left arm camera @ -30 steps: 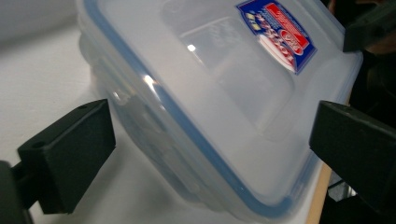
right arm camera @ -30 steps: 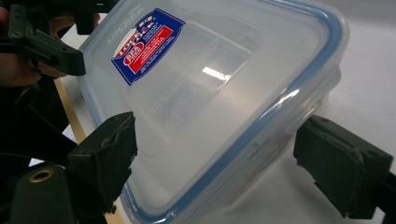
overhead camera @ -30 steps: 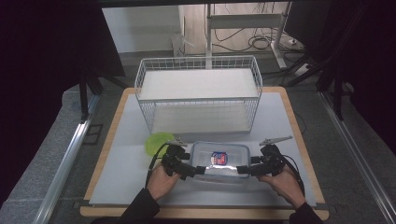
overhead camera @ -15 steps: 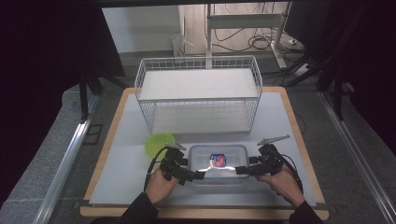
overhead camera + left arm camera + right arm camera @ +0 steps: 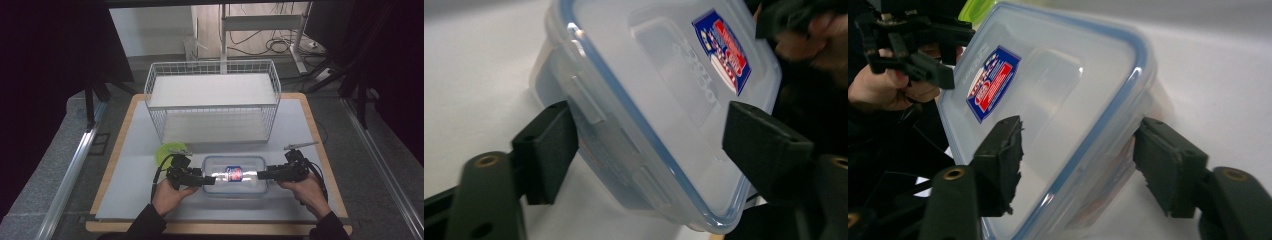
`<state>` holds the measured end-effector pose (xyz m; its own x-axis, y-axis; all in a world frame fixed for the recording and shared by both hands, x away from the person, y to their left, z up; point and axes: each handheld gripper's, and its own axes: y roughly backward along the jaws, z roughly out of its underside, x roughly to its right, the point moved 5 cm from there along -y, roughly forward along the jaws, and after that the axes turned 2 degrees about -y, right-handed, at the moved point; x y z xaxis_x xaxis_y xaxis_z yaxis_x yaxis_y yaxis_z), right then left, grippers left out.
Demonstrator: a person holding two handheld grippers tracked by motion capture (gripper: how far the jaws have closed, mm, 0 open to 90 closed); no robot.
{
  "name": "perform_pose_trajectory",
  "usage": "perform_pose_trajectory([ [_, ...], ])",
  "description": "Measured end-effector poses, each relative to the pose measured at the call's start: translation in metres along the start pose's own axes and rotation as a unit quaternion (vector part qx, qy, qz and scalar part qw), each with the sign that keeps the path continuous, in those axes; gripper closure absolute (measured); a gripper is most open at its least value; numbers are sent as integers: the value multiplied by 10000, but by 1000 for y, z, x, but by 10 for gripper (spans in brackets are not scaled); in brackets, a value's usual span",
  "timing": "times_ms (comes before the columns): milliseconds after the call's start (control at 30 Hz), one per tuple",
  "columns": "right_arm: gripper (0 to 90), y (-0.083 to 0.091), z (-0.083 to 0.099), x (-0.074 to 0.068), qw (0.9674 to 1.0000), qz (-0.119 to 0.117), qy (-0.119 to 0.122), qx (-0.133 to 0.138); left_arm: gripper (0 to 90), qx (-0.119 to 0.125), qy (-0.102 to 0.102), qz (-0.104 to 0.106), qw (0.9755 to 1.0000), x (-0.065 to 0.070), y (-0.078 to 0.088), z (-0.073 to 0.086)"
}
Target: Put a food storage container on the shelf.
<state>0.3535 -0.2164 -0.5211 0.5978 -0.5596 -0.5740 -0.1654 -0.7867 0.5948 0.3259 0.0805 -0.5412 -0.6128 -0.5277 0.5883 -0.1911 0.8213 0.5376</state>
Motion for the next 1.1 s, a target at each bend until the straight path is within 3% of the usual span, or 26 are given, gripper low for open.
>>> perform_pose_trajectory([
  [100,344,-1,3,2,9997,-108,-195,-62,289,101,262,152,9995,-5,1,0],
  [267,342,-1,7,2,9990,-223,-374,-81,324,115,268,162,9994,-3,4,2],
  [467,335,0,12,2,9968,-436,-673,-64,397,219,92,194,9995,2,11,7],
  [533,362,2,11,2,9969,-443,-647,40,409,248,19,184,9995,4,11,8],
  [633,472,10,8,-2,9987,-245,-381,212,411,263,-49,142,9995,7,12,10],
  [867,458,11,13,-4,9981,-305,-511,150,423,414,-172,62,9990,11,13,14],
  [900,414,9,17,-2,9973,-459,-581,4,431,450,-196,125,9987,10,14,14],
  [967,408,8,18,-1,9968,-550,-583,66,435,464,-239,117,9986,11,14,15],
  [1100,448,10,15,-3,9979,-440,-445,142,436,464,-315,71,9984,13,15,16],
])
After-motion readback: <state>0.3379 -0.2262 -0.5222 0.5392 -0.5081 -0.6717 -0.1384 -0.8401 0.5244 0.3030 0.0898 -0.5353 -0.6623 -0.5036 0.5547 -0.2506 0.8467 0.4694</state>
